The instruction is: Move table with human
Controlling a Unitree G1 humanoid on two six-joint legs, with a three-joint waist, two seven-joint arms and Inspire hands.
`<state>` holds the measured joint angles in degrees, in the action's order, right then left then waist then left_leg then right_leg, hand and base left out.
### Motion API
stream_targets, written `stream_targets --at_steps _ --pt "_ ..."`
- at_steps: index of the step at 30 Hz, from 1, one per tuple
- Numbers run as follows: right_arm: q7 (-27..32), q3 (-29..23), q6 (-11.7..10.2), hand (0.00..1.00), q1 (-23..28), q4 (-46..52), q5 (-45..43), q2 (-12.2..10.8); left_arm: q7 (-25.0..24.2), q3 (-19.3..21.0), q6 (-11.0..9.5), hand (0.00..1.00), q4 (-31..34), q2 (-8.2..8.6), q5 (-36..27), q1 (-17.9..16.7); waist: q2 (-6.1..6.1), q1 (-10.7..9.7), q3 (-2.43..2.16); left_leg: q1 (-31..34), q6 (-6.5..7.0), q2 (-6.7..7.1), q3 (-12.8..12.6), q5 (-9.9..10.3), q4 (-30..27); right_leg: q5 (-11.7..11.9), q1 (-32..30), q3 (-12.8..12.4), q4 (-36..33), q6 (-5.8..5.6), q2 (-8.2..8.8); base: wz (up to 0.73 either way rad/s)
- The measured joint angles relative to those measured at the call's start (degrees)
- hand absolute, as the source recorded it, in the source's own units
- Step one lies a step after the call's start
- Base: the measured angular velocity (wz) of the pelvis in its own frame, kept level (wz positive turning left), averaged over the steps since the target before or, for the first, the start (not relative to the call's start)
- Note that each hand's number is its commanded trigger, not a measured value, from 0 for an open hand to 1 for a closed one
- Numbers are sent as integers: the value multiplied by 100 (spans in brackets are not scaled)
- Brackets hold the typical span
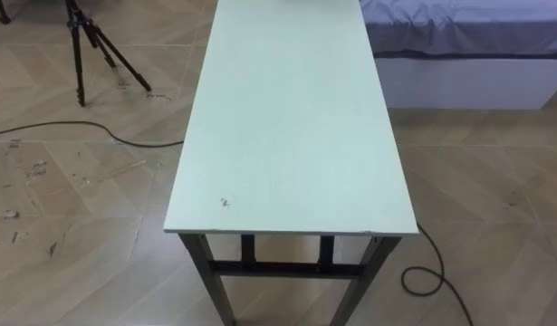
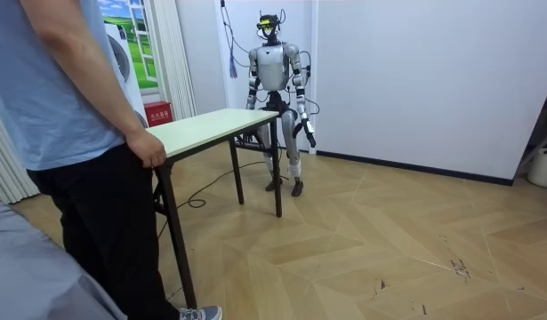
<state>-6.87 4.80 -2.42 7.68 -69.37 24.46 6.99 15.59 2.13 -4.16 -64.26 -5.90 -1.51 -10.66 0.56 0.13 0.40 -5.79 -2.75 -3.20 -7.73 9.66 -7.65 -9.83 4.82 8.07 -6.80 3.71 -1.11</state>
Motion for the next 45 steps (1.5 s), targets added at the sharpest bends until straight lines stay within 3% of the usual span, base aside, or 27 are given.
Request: stream_targets --at_steps 14,19,23,29,32,35,37,40,45 --pt "-100 -82 2 0 -97 -191 92 -4 35 -5 1 0 -3 19 86 78 0 -62 1 11 0 0 -19 0 2 0 -5 -5 3 0 -1 0" --pt "-229 -100 9 0 -53 -185 490 -2 -278 3 11 0 -21 24 -751 94 -2 0 -2 9 0 2 -19 0 0 -4 -18 -22 5 -4 -3 -2" --pt "-440 -172 50 0 50 -59 1040 9 -845 -4 41 0 -22 25 -1727 90 -17 28 -11 40 0 -5 -142 0 -2 -4 -73 -14 -12 -4 6 -4" --pt "-777 -256 204 0 119 787 2199 25 -1577 -29 285 0 42 25 -3342 203 -67 13 -18 117 5 -6 -145 3 -20 -4 -171 -10 -81 -3 18 0" --pt "-910 -317 281 0 172 1283 2752 3 -1735 -99 391 0 368 20 -4319 197 -97 8 -6 128 5 -4 -147 3 -19 -5 -184 -1 -88 -6 19 0" --pt "-923 -260 385 0 413 2023 3545 -3 -1879 -519 425 0 1130 0 -5268 35 -128 5 -7 131 5 -3 -161 3 -20 -7 -188 -1 -96 -10 19 0" --pt "-920 -81 385 0 826 3107 4310 -9 -1999 -879 422 0 1790 4 -5962 -150 -161 15 -15 130 5 -3 -168 3 -20 -8 -195 -6 -102 -11 24 -4" --pt "-1058 263 375 0 1051 4015 4810 -28 -2143 -1340 430 0 2689 -23 -6474 -393 -160 -62 -19 124 5 -3 -150 3 -21 -8 -199 -11 -106 -11 23 -2" --pt "-1095 792 373 0 1009 4470 5294 -56 -2156 -1961 446 0 3830 -8 -7198 -399 -111 -138 11 109 5 -4 -155 3 -20 -8 -198 -13 -134 -11 22 -3"
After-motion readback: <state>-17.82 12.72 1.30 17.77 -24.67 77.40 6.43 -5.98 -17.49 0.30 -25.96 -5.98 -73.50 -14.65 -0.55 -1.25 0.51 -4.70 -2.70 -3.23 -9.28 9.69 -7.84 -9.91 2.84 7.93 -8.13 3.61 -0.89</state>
